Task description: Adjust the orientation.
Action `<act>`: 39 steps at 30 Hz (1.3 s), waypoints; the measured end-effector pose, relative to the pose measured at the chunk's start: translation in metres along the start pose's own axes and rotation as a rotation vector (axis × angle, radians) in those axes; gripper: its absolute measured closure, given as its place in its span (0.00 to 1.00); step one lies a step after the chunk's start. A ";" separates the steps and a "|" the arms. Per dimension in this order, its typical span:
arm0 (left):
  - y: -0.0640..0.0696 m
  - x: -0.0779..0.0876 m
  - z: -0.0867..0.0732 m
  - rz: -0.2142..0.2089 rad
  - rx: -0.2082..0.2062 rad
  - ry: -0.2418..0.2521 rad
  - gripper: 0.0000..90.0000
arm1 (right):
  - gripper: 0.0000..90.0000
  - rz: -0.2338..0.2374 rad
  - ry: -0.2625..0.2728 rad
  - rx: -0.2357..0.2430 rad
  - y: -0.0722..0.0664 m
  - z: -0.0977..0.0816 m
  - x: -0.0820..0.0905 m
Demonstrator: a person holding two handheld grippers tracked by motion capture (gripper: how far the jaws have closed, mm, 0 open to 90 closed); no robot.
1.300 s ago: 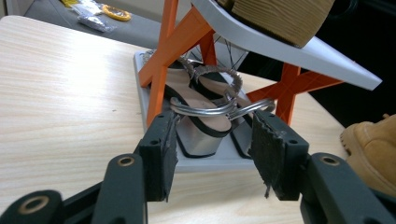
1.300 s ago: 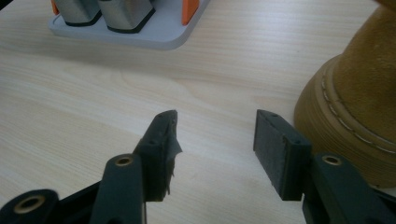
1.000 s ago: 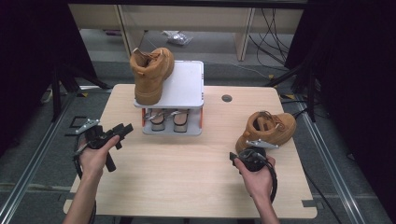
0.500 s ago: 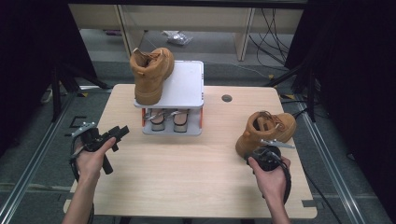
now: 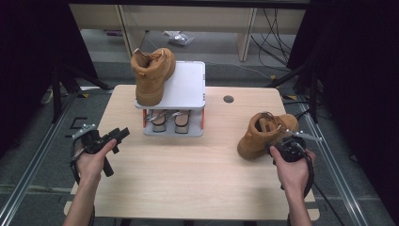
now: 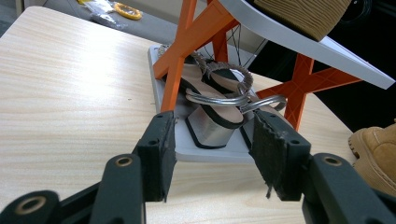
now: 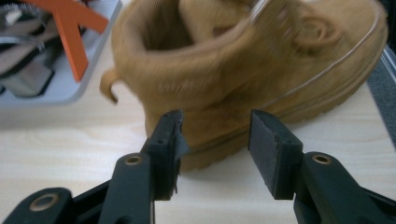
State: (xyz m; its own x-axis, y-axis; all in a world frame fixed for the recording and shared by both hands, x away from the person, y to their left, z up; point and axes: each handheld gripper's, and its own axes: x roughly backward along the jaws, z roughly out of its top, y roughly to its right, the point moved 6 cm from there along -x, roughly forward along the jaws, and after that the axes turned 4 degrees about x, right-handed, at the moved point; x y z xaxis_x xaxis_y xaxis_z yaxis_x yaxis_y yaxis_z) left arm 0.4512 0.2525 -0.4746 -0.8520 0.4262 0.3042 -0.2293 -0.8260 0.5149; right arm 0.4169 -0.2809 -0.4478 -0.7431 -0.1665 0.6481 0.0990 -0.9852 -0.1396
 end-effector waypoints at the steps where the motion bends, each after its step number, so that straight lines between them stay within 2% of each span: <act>1: 0.000 0.000 0.000 0.002 0.000 0.007 0.55 | 0.61 0.003 0.004 -0.012 0.001 0.003 0.001; 2: 0.000 0.000 0.000 0.004 0.000 0.007 0.55 | 0.61 -0.001 0.005 -0.048 0.000 0.006 0.002; 3: 0.000 -0.001 0.000 0.003 0.000 0.004 0.55 | 0.61 -0.002 0.017 -0.012 0.004 0.009 0.002; 4: 0.000 -0.001 0.000 0.002 0.001 0.002 0.55 | 0.61 -0.003 0.006 -0.051 0.002 0.011 0.004; 5: 0.000 -0.001 0.000 0.002 0.002 0.002 0.55 | 0.60 0.007 0.018 -0.022 0.005 0.015 0.005; 7: 0.001 -0.001 -0.001 0.000 0.000 0.000 0.55 | 0.60 -0.011 0.023 -0.059 0.004 0.020 0.007; 8: 0.001 -0.001 -0.001 -0.003 0.001 0.003 0.55 | 0.59 0.003 0.037 -0.042 0.006 0.025 0.008; 9: 0.002 -0.001 -0.001 -0.002 0.000 0.000 0.55 | 0.58 -0.006 0.053 -0.032 0.007 0.028 0.007; 10: 0.002 -0.001 -0.001 -0.004 -0.002 0.001 0.55 | 0.58 -0.009 0.048 -0.066 0.006 0.031 0.008; 12: 0.004 0.000 -0.001 -0.008 -0.001 0.002 0.55 | 0.57 -0.012 0.043 -0.101 0.006 0.037 0.006; 14: 0.006 0.000 0.000 -0.012 -0.003 0.004 0.55 | 0.57 -0.017 0.044 -0.096 0.010 0.041 0.001; 15: 0.006 0.000 0.000 -0.012 -0.004 0.003 0.55 | 0.57 -0.023 0.042 -0.113 0.011 0.044 -0.002; 16: 0.007 0.000 0.000 -0.014 -0.006 0.000 0.55 | 0.56 -0.027 0.044 -0.084 0.016 0.047 -0.005; 18: 0.007 0.000 -0.001 -0.014 -0.006 0.000 0.55 | 0.56 -0.033 0.029 -0.099 0.018 0.049 -0.010; 19: 0.007 -0.001 -0.001 -0.017 -0.003 -0.001 0.55 | 0.55 -0.044 0.016 -0.142 0.016 0.049 -0.012; 20: 0.007 -0.001 -0.001 -0.018 -0.003 -0.002 0.55 | 0.55 -0.039 0.022 -0.111 0.020 0.050 -0.015; 21: 0.007 -0.001 -0.001 -0.018 -0.004 -0.003 0.55 | 0.55 -0.040 0.004 -0.158 0.018 0.049 -0.017; 25: 0.008 -0.002 -0.002 -0.020 -0.004 -0.007 0.55 | 0.54 -0.046 -0.023 -0.167 0.019 0.047 -0.024; 26: 0.008 -0.002 -0.002 -0.020 -0.005 -0.010 0.55 | 0.54 -0.043 -0.037 -0.203 0.017 0.047 -0.025; 27: 0.008 -0.002 -0.002 -0.019 -0.006 -0.010 0.55 | 0.53 -0.040 -0.037 -0.182 0.018 0.046 -0.026; 29: 0.008 -0.002 -0.002 -0.018 -0.010 -0.010 0.55 | 0.52 -0.032 -0.032 -0.194 0.017 0.047 -0.029; 31: 0.008 -0.002 -0.002 -0.018 -0.010 -0.010 0.55 | 0.52 -0.045 -0.040 -0.186 0.018 0.047 -0.030; 32: 0.008 -0.003 -0.002 -0.020 -0.011 -0.010 0.55 | 0.52 -0.045 -0.034 -0.155 0.021 0.047 -0.031; 33: 0.008 -0.003 -0.002 -0.020 -0.011 -0.011 0.55 | 0.51 -0.050 -0.078 -0.247 0.015 0.047 -0.029; 34: 0.008 -0.003 -0.002 -0.020 -0.010 -0.011 0.55 | 0.51 -0.031 -0.083 -0.257 0.015 0.047 -0.030; 39: 0.008 -0.005 -0.003 -0.020 -0.011 -0.017 0.55 | 0.50 -0.047 -0.109 -0.257 0.016 0.048 -0.032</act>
State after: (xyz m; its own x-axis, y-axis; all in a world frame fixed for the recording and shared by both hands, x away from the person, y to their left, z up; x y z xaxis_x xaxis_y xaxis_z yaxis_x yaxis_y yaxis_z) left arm 0.4520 0.2429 -0.4741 -0.8392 0.4485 0.3077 -0.2512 -0.8213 0.5122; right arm 0.4742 -0.2935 -0.4351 -0.6663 -0.1376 0.7329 -0.1152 -0.9520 -0.2836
